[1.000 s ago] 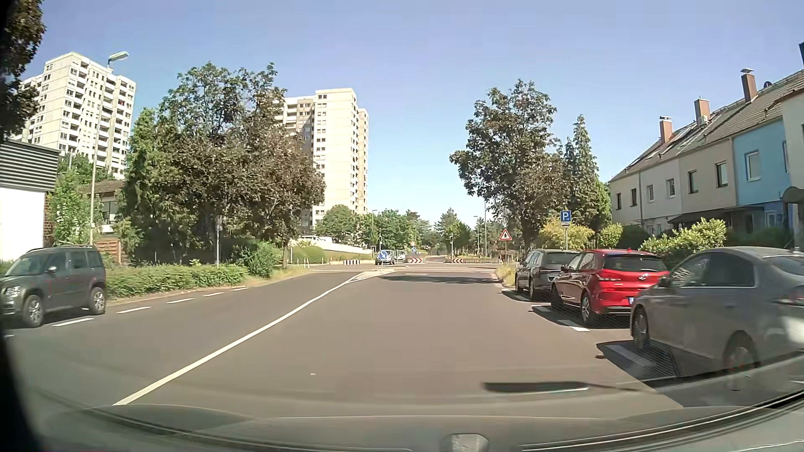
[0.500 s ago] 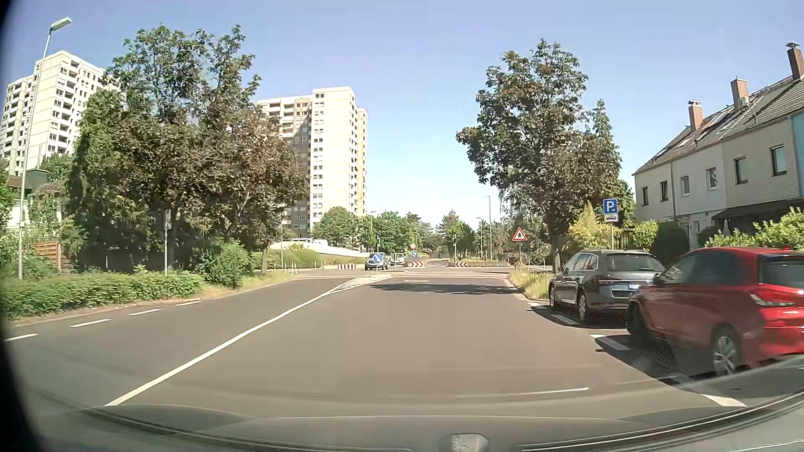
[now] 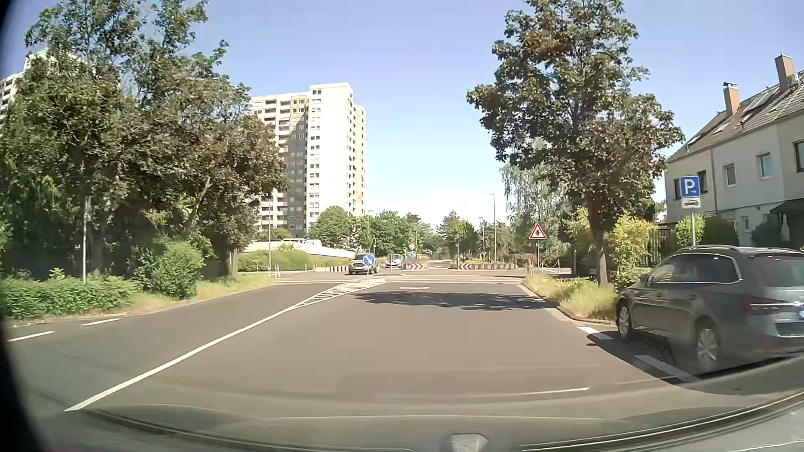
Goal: Follow the waypoints while adhering to traffic rules and regulations
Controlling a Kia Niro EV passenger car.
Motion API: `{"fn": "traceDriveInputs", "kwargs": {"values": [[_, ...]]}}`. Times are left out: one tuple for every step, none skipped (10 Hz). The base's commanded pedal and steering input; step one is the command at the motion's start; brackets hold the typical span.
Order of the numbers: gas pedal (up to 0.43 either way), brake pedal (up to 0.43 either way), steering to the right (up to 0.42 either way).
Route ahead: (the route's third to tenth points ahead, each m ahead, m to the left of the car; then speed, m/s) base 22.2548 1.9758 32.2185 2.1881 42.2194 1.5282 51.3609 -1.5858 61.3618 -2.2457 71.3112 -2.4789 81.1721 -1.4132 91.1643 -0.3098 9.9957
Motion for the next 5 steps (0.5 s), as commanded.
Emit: {"fn": "traceDriveInputs", "kwargs": {"values": [[0.0,0.116,0.001],[0.0,0.134,0.001],[0.0,0.152,0.002],[0.0,0.152,0.004],[0.0,0.165,0.005]]}}
